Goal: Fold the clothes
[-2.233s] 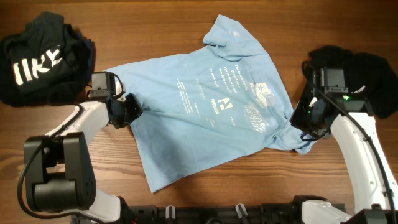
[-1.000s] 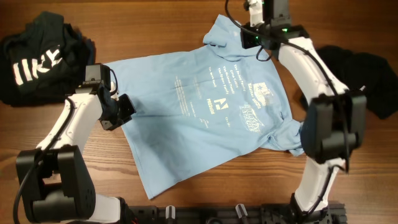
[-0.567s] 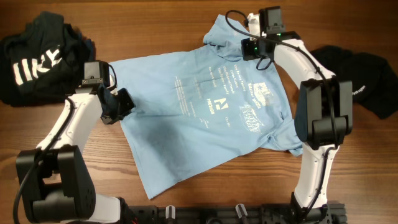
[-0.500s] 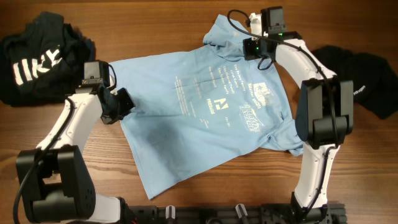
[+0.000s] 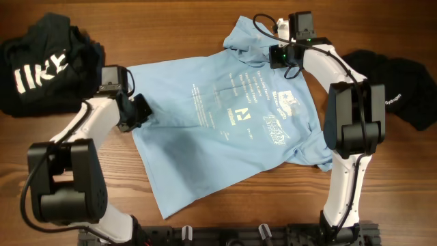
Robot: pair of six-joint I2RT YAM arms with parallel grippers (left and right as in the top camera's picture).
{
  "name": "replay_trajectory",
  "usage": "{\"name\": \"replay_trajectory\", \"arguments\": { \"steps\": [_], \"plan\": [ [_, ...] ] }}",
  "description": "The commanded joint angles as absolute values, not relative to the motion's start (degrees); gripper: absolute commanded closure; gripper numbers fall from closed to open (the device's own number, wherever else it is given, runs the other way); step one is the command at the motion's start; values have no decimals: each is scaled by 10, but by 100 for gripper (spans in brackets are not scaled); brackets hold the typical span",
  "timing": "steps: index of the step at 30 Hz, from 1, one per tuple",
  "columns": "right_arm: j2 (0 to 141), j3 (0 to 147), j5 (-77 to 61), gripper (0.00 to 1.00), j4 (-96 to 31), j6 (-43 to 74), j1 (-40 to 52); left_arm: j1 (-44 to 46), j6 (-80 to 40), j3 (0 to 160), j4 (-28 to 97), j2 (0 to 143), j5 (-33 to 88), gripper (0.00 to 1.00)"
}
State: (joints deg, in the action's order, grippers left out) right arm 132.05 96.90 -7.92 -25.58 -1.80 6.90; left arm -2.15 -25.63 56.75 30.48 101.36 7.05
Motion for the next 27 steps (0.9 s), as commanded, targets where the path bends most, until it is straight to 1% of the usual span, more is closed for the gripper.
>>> {"name": "replay_trajectory", "arguments": {
  "steps": [1,6,13,17,22,23,24,26,27],
  "plan": [
    [1346,976,-28,95,-267,20,46,-9,-277,573,277,1035,44,96],
    [1346,976,7,95,-300,51,11,-3,-277,573,252,1041,44,96],
    [1346,977,-14,96,-339,59,-50,0,-274,573,235,1041,44,96],
    [1343,984,-19,95,-345,49,-59,4,-263,573,207,1041,44,96],
    [1343,1039,-20,95,-390,56,-57,6,-253,587,184,1042,37,96],
    [1343,1054,-23,94,-403,56,-57,6,-241,593,183,1042,35,96],
    [1343,1067,-27,86,-413,55,-56,6,-230,602,184,1042,32,96],
    [1338,1102,-42,59,-445,42,-56,6,-210,621,188,1042,29,96],
    [1335,1123,-45,47,-464,40,-56,6,-204,631,191,1042,29,96]
  ]
}}
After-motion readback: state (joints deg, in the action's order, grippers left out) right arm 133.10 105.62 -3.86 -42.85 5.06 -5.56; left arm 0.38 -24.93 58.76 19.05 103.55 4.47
